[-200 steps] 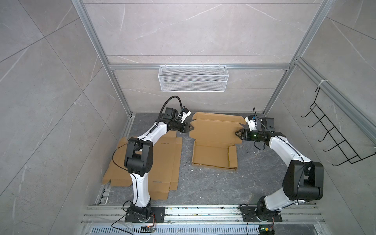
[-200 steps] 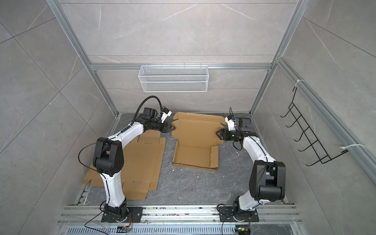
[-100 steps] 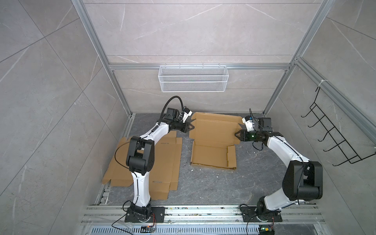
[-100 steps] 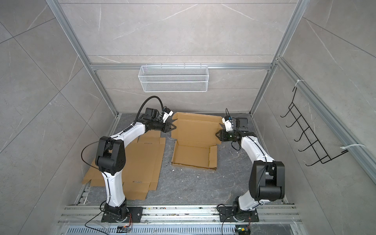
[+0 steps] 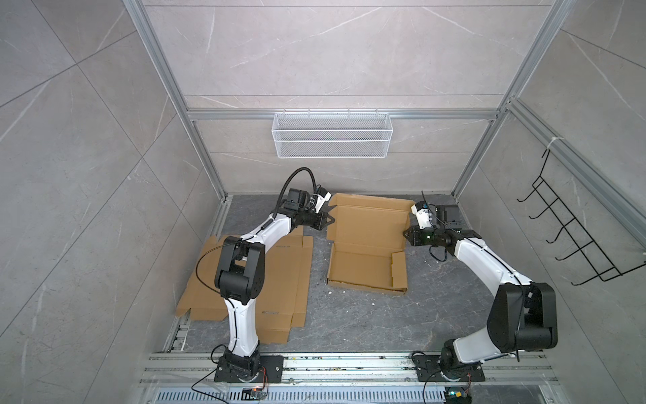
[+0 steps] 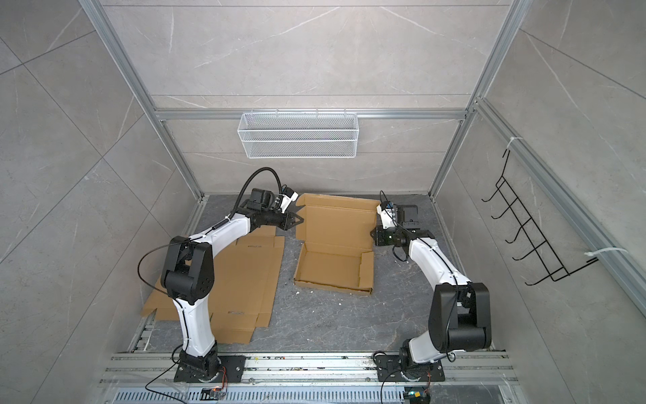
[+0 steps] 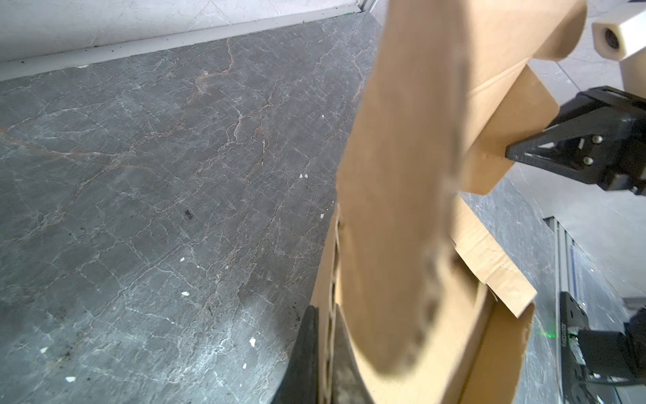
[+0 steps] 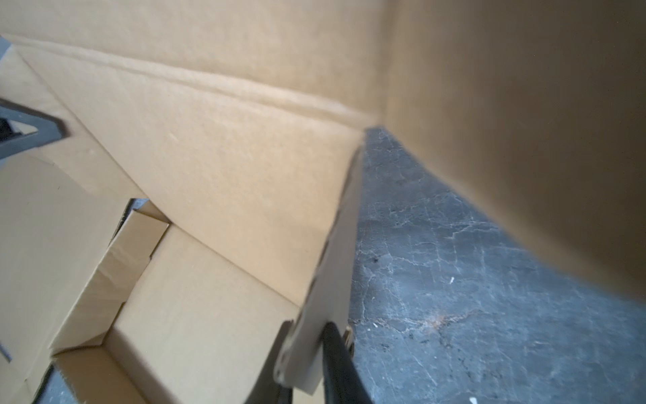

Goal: Fold the paper box

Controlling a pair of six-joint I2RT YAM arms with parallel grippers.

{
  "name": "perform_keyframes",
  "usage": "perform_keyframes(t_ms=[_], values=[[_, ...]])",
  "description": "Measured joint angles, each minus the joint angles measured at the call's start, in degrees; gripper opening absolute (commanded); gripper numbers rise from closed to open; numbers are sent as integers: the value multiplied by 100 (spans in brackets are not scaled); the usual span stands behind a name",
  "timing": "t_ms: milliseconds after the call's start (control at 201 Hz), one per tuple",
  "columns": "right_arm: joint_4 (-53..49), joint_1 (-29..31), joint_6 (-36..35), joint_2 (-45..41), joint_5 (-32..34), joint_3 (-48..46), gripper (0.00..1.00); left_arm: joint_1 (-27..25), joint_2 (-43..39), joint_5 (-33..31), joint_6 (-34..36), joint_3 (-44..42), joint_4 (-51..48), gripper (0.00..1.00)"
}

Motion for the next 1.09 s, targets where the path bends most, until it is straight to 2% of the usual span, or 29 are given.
perform_keyframes(t_ms=[204, 493, 896, 1095], values=[[444, 267, 527, -396, 796, -544, 11, -284, -369, -693, -380, -492, 496, 0], [1749, 605, 1137, -798, 1794, -1554, 8, -710, -791, -1738, -754, -1314, 1565, 0], [2669, 645, 1419, -824, 2155, -1683, 4, -852, -796, -2208, -977, -1440, 2658, 0], [3329, 706, 1565, -809, 2371, -2159, 4, -1023, -787, -2511, -1080, -2020, 3434, 0]])
